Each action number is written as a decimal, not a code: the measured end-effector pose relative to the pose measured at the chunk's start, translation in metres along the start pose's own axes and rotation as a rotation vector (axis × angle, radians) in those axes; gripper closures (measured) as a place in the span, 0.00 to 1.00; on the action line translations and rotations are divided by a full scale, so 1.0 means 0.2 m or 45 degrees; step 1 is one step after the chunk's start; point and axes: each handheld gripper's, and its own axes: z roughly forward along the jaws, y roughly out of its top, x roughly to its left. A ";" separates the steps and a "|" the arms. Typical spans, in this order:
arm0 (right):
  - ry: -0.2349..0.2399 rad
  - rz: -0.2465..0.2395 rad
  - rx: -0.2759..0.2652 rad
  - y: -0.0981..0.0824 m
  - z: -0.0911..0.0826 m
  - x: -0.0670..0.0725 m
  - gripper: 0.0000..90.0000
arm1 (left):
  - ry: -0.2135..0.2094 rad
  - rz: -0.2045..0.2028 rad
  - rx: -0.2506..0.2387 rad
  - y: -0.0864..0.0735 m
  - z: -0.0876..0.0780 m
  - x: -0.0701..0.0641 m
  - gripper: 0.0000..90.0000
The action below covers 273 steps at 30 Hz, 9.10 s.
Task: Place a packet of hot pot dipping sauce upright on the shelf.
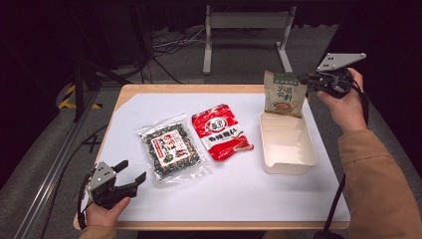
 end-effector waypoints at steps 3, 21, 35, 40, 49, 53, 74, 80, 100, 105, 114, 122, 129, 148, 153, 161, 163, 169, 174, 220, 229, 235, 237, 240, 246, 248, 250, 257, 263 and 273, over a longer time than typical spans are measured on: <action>0.002 -0.008 0.015 -0.01 0.03 0.01 1.00 | -0.001 0.004 0.003 0.00 0.00 0.00 0.27; 0.057 -0.021 0.055 -0.05 0.12 0.06 1.00 | -0.003 0.008 0.005 0.00 0.00 0.00 0.27; 0.070 0.048 0.072 -0.13 0.14 0.06 1.00 | -0.007 0.005 0.006 0.00 0.00 0.00 0.27; 0.071 0.084 0.095 -0.15 0.15 0.06 1.00 | -0.005 0.004 0.006 0.00 0.00 0.00 0.27; 0.039 0.156 0.147 -0.21 0.15 0.04 1.00 | -0.010 0.009 0.007 0.00 0.01 0.00 0.27; 0.025 0.165 0.160 -0.21 0.15 0.04 1.00 | -0.014 0.003 0.007 0.00 0.01 0.00 0.27; -0.038 0.284 0.014 -0.15 0.03 0.08 0.62 | -0.041 0.018 0.015 0.02 0.06 0.00 0.25; -0.024 0.326 -0.045 -0.11 -0.03 0.13 0.55 | -0.056 0.015 0.001 0.04 0.08 -0.01 0.24; 0.228 0.635 -0.148 0.01 -0.09 0.42 0.48 | -0.069 0.033 0.006 0.05 0.09 -0.02 0.24; 0.260 0.663 -0.098 0.03 -0.02 0.47 0.46 | -0.068 0.026 0.002 0.05 0.09 -0.02 0.24; 0.292 0.640 -0.015 0.08 0.17 0.57 0.45 | -0.066 0.023 0.001 0.05 0.08 -0.02 0.24; 0.311 0.653 0.045 0.10 0.37 0.61 0.43 | -0.054 0.018 0.002 0.03 0.06 -0.01 0.24; 0.318 0.650 0.104 0.11 0.53 0.62 0.44 | -0.036 0.008 0.006 0.02 0.03 -0.01 0.24; 0.288 0.702 0.198 0.08 0.88 0.61 0.33 | -0.029 0.001 0.002 0.00 0.00 -0.01 0.24; 0.286 0.699 0.225 0.07 0.96 0.62 0.31 | -0.033 0.002 0.003 0.00 0.00 -0.01 0.24; 0.264 0.706 0.248 0.05 1.05 0.62 0.30 | -0.035 0.005 0.003 0.00 0.00 -0.01 0.24; 0.256 0.715 0.263 0.04 1.08 0.62 0.30 | -0.038 0.002 0.003 0.01 0.00 -0.01 0.24; 0.239 0.758 0.314 0.02 1.15 0.64 0.29 | -0.041 0.007 0.000 0.01 0.00 -0.01 0.24; 0.243 0.796 0.335 0.00 1.19 0.65 0.29 | -0.044 0.008 -0.002 0.01 0.00 -0.01 0.24; 0.540 0.349 0.410 0.04 1.10 0.70 0.79 | -0.057 0.016 0.019 0.01 0.03 -0.01 0.24; 0.545 0.150 0.431 0.07 1.15 0.81 0.85 | -0.060 0.015 0.019 0.01 0.03 -0.02 0.24; 0.508 0.116 0.451 0.09 1.15 0.80 0.98 | -0.056 0.017 0.017 0.01 0.02 -0.01 0.24; 0.508 0.106 0.449 0.09 1.15 0.79 0.98 | -0.056 0.014 0.014 0.01 0.02 -0.01 0.24; 0.493 0.105 0.446 0.12 1.13 0.78 0.98 | -0.055 0.020 0.016 0.01 0.02 -0.01 0.24; 0.476 0.143 0.405 0.17 1.03 0.74 0.98 | -0.058 0.016 0.016 0.01 0.02 -0.02 0.24; 0.483 0.157 0.377 0.19 0.98 0.73 0.98 | -0.051 0.026 0.016 0.01 0.02 -0.01 0.24; 0.479 0.167 0.358 0.21 0.94 0.71 0.98 | -0.055 0.018 0.020 0.01 0.02 -0.01 0.24; 0.474 0.178 0.323 0.25 0.80 0.69 0.98 | -0.055 0.014 0.020 0.01 0.03 -0.02 0.24; 0.478 0.178 0.280 0.29 0.68 0.70 0.99 | -0.050 0.017 0.020 0.01 0.03 -0.02 0.24; 0.550 0.155 0.215 0.35 0.49 0.73 0.99 | -0.053 0.023 0.023 0.02 0.04 -0.02 0.24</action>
